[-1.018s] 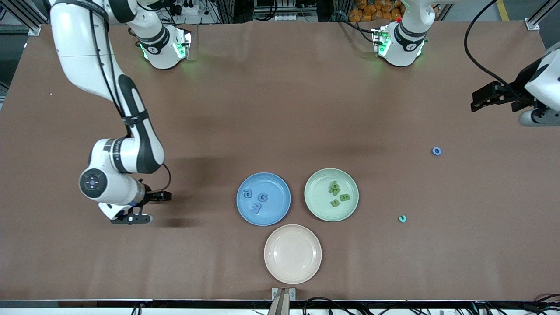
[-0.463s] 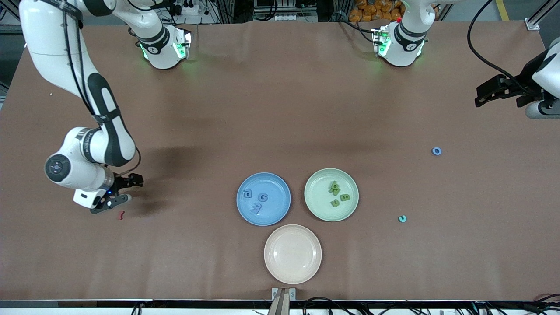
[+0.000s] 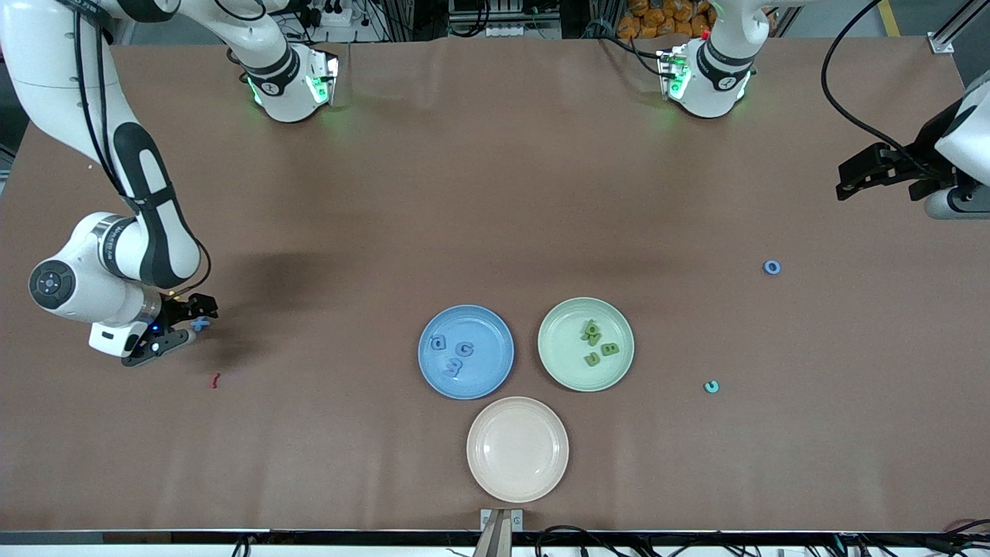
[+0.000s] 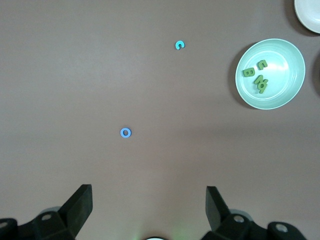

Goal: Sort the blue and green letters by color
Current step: 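Move the right gripper to the blue X and grasp it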

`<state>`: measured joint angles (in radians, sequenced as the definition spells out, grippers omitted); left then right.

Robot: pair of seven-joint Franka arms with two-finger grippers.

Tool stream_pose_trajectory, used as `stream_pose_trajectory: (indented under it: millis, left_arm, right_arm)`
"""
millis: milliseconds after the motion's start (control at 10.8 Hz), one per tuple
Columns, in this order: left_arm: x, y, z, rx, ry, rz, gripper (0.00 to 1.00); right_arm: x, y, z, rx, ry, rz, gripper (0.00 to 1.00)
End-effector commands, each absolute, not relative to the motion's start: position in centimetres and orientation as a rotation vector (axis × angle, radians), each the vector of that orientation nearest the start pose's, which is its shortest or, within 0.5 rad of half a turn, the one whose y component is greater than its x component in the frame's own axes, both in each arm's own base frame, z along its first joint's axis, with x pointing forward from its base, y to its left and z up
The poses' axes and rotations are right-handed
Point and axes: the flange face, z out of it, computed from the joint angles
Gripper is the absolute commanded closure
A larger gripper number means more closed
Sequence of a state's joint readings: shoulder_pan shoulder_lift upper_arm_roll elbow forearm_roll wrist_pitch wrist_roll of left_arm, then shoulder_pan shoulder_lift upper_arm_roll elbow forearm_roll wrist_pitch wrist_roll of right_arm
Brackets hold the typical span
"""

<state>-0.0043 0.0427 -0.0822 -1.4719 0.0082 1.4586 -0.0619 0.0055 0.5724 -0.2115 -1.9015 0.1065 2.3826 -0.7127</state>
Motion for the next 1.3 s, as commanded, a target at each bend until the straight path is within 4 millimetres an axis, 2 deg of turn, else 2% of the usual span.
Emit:
stream_pose_trajectory:
  millis: [0, 370, 555, 740, 1203]
  left_arm:
    - [55.5, -5.5, 63.4, -3.143, 0.092, 0.058, 0.00]
    - [55.7, -6.3, 63.0, -3.144, 0.116, 0.046, 0.00]
    - [55.9, -6.3, 62.8, -3.146, 0.116, 0.051, 0.00]
    - [56.5, -6.0, 62.1, -3.144, 0.106, 0.068, 0.00]
    - [57.0, -5.3, 61.7, -3.144, 0.089, 0.063, 0.00]
  right_arm:
    - [59.7, -12.2, 19.3, -3.057, -0.730, 0.149, 0.00]
    - [59.5, -12.4, 18.1, -3.069, -0.732, 0.130, 0.00]
    - [59.6, -13.0, 17.8, -3.073, -0.740, 0.106, 0.00]
    - [59.7, -12.9, 17.5, -3.071, -0.746, 0.105, 0.00]
    - [59.9, -12.7, 16.9, -3.064, -0.707, 0.077, 0.00]
